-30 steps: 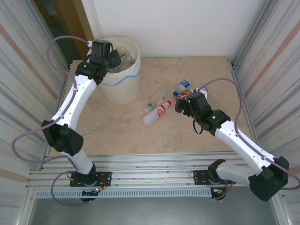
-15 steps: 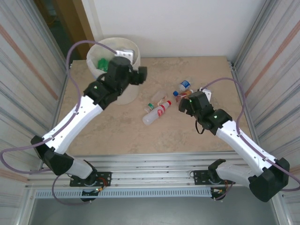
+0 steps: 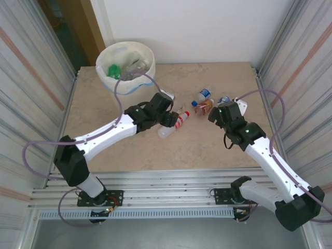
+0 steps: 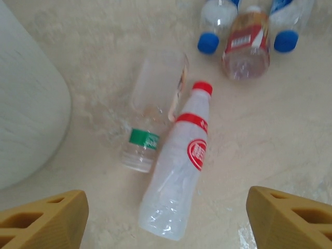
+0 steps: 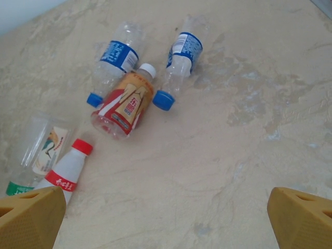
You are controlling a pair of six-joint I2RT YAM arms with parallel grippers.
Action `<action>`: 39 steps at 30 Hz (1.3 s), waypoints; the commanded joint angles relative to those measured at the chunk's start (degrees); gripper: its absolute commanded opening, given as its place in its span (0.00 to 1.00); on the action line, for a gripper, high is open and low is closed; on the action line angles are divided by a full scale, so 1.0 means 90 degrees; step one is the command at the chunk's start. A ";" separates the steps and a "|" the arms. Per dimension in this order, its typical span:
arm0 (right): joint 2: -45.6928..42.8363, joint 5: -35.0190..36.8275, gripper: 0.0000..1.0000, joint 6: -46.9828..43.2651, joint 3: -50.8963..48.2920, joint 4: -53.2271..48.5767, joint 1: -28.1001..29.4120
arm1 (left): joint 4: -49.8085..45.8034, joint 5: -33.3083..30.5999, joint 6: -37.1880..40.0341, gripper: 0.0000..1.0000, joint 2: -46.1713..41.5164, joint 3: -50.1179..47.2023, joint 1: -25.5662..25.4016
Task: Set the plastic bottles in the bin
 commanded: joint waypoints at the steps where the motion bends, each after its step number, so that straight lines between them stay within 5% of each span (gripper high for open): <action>1: -0.0079 0.0172 0.98 0.0186 -0.0064 -0.0206 -0.0053 | -0.0091 0.0339 -0.0090 0.78 0.0343 -0.0006 -0.0153; 14: -0.0275 0.0213 0.98 0.0240 -0.0102 -0.0289 -0.0137 | -0.0608 0.0281 0.0149 0.68 0.2158 0.1131 -0.0270; 39: -0.0295 0.0107 0.98 0.0314 -0.0210 -0.0241 -0.0171 | -0.1093 -0.0240 -0.0066 0.63 0.3545 0.2204 -0.0071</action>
